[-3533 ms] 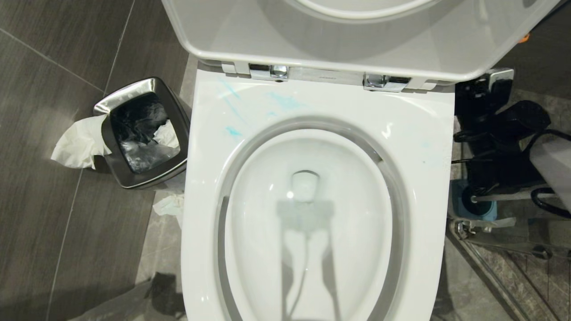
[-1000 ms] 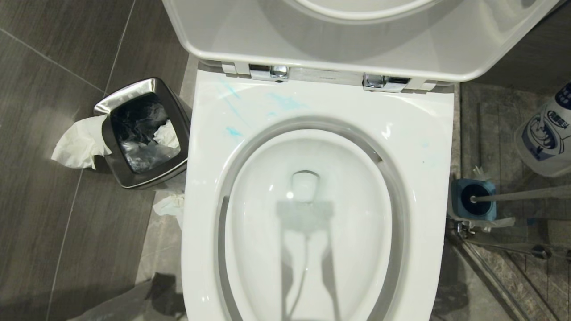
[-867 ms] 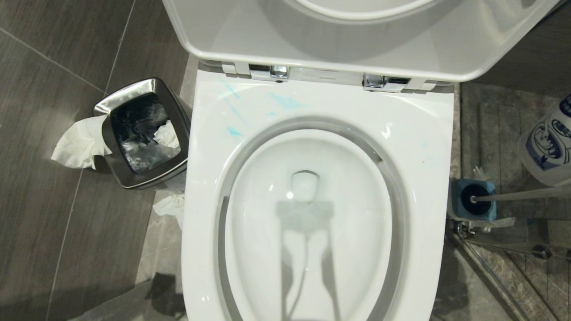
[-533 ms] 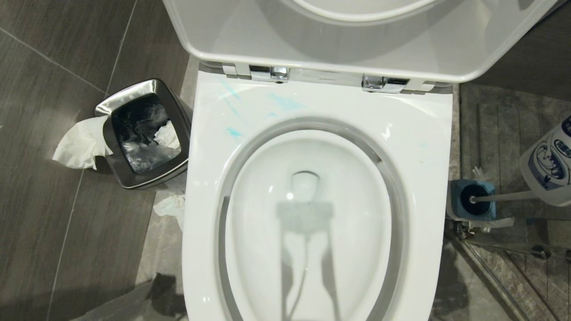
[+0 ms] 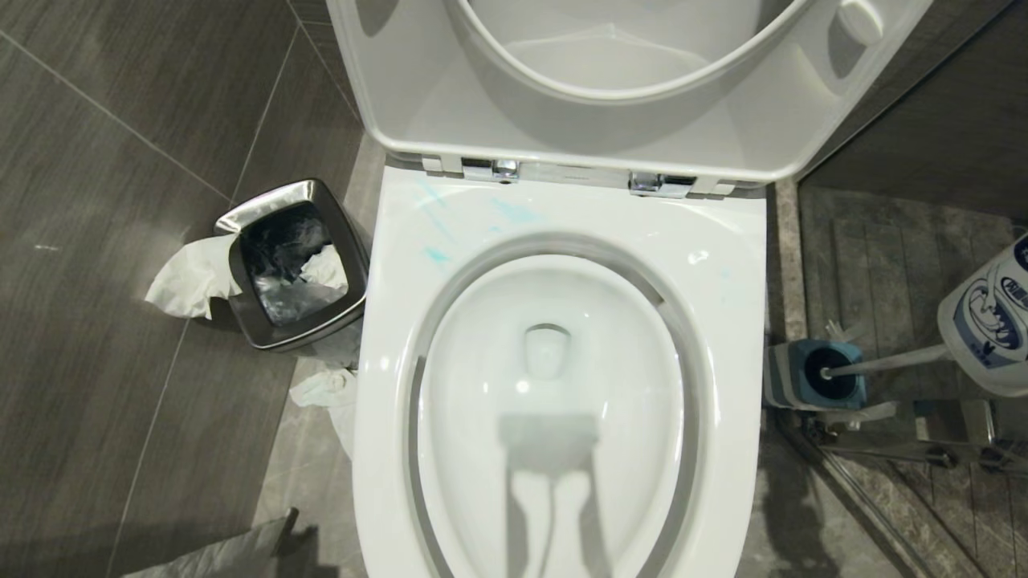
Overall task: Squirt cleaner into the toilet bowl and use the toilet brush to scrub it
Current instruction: Pour in the cleaning agent
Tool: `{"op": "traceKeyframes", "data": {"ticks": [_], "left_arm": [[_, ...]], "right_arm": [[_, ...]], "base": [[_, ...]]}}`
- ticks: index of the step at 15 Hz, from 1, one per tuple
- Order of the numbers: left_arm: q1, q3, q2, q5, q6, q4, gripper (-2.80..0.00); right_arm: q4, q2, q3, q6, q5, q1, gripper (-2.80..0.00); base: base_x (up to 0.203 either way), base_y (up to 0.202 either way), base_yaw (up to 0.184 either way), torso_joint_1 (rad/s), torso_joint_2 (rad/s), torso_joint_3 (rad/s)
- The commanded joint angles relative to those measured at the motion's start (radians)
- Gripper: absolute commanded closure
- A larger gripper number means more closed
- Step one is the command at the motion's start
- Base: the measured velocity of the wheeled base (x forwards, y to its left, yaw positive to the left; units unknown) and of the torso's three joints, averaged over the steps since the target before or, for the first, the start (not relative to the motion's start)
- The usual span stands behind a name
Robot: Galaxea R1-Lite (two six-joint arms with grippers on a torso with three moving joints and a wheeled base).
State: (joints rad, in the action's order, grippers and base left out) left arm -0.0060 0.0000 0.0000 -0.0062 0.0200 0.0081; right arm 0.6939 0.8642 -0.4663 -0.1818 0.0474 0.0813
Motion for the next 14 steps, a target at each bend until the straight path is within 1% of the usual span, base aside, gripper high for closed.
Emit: {"op": "traceKeyframes", "data": {"ticks": [1, 4, 7, 11, 14], "left_arm": [[0.0, 0.002, 0.002, 0.0, 0.001, 0.0, 0.0], [0.0, 0.002, 0.002, -0.003, 0.015, 0.0, 0.0], [0.0, 0.002, 0.002, -0.009, 0.049, 0.001, 0.0], [0.0, 0.002, 0.002, -0.012, 0.052, 0.006, 0.0], [0.0, 0.002, 0.002, -0.011, 0.047, 0.004, 0.0]], "right_arm": [[0.006, -0.001, 0.019, -0.017, -0.001, 0.0, 0.0], [0.006, 0.007, 0.023, -0.019, -0.003, 0.0, 0.0], [0.006, 0.026, 0.025, -0.024, -0.005, 0.0, 0.0], [0.006, 0.066, 0.02, -0.045, -0.004, -0.004, 0.0], [0.006, 0.087, -0.007, -0.043, -0.007, -0.075, 0.0]], "base": [[0.0, 0.0, 0.0, 0.004, 0.0, 0.203], [0.0, 0.0, 0.0, -0.002, 0.0, 0.2], [0.0, 0.0, 0.0, -0.001, 0.0, 0.202], [0.0, 0.0, 0.0, 0.002, 0.01, 0.203], [0.0, 0.0, 0.0, 0.004, 0.0, 0.134]]}}
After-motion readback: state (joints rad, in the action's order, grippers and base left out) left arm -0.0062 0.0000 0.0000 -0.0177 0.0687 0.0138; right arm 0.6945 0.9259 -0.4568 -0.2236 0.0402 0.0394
